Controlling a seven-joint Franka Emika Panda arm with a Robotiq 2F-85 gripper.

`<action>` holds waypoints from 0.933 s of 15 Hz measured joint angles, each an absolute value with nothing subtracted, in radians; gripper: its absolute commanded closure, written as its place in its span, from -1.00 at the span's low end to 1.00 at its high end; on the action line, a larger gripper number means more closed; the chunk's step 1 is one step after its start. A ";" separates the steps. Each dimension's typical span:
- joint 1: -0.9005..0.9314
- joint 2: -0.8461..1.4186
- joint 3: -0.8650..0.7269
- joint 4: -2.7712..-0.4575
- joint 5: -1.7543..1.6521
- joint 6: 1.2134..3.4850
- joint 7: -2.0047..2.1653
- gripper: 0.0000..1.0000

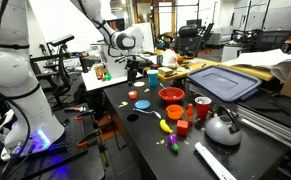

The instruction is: Move the left red cup to the right

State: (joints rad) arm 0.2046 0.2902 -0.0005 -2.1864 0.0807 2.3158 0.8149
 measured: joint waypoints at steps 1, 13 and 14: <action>0.204 0.276 -0.001 -2.193 0.061 2.316 0.815 -1.00; 0.161 0.133 0.007 -2.233 -0.029 2.259 0.679 -1.00; 0.155 0.123 0.007 -2.233 -0.029 2.249 0.648 -1.00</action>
